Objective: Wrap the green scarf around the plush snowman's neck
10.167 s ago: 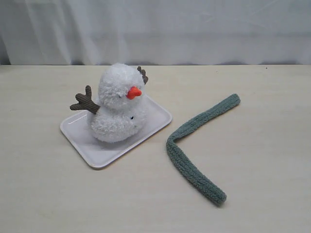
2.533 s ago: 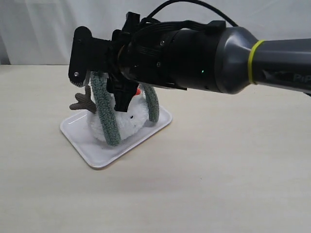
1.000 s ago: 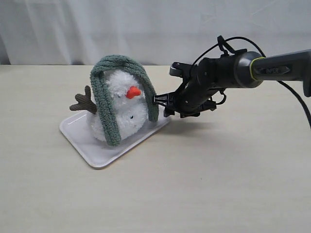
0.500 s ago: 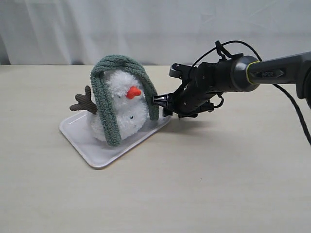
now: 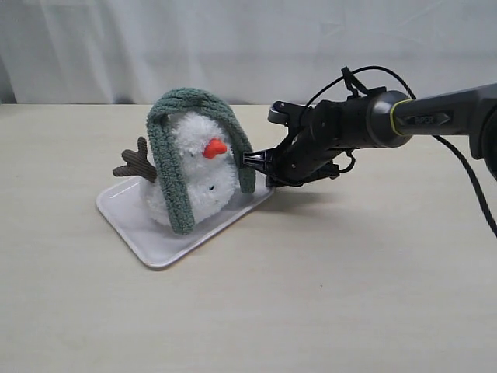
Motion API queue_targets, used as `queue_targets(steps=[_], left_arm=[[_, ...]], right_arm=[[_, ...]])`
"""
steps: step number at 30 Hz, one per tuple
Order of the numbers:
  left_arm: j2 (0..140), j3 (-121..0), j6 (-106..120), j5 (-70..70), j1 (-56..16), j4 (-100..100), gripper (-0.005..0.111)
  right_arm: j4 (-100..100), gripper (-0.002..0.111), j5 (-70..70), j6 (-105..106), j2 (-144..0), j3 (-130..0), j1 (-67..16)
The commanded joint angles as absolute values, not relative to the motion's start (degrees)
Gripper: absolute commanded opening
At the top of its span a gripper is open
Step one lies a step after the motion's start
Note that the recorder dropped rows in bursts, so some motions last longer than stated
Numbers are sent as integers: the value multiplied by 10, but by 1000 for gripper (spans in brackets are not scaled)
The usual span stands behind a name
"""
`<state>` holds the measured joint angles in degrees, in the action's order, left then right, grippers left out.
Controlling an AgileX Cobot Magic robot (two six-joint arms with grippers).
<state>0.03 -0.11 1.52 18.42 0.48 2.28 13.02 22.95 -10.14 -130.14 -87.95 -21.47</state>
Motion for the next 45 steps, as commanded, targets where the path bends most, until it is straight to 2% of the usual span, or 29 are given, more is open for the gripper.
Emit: queue_targets(steps=[1, 16, 21, 28, 34, 42, 45], left_arm=[[0, 0, 14, 176, 2, 22, 0], [0, 0, 14, 176, 2, 22, 0], [0, 0, 14, 176, 2, 22, 0], [0, 0, 14, 176, 2, 22, 0], [0, 0, 14, 176, 2, 22, 0], [0, 0, 14, 176, 2, 22, 0], [0, 0, 14, 176, 2, 22, 0]], right_arm=[[126, 4, 270, -96, -1303, -877, -212], [122, 4, 277, -126, -1269, -822, -208], [119, 4, 203, -150, -1228, -746, -200], [119, 4, 168, -153, -1167, -647, -172], [133, 4, 79, -171, -1114, -536, -168], [133, 4, -148, -299, -1071, -379, -168], [133, 4, -187, -309, -1071, -349, -168]])
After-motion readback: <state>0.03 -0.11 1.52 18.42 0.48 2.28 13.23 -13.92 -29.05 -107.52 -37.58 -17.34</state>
